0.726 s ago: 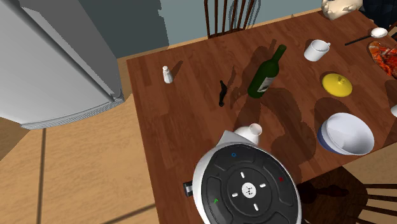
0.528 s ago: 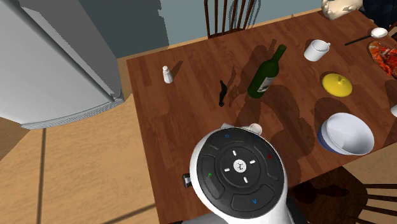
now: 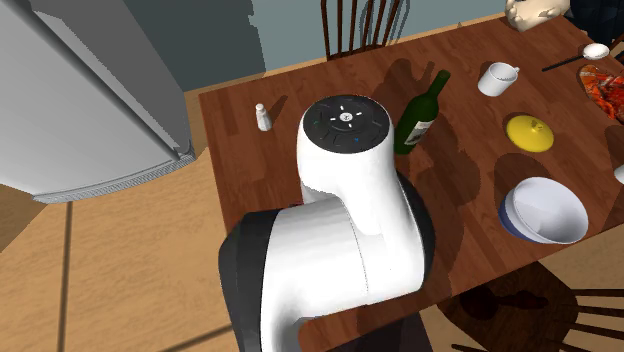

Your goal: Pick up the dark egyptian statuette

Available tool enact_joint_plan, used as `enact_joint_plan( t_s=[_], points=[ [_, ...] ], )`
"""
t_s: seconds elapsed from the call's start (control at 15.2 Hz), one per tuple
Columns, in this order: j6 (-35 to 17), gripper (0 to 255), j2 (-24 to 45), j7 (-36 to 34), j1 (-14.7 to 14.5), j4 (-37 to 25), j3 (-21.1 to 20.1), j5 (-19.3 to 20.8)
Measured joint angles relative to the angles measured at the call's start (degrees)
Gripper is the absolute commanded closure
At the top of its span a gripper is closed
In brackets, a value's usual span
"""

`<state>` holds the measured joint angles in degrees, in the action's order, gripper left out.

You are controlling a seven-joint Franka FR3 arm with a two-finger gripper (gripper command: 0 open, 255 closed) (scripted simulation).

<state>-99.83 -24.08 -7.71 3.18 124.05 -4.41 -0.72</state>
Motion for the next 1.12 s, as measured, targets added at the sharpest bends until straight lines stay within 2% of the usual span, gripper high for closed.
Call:
enact_joint_plan(
  t_s=[0.66, 1.12],
  points=[
    [-2.6, 0, 23.3, -7.9, 3.3, -17.8, 1.3, 1.2],
    [0.5, 0, 39.7, -12.5, 5.0, -35.4, 3.3, 1.2]
  ],
)
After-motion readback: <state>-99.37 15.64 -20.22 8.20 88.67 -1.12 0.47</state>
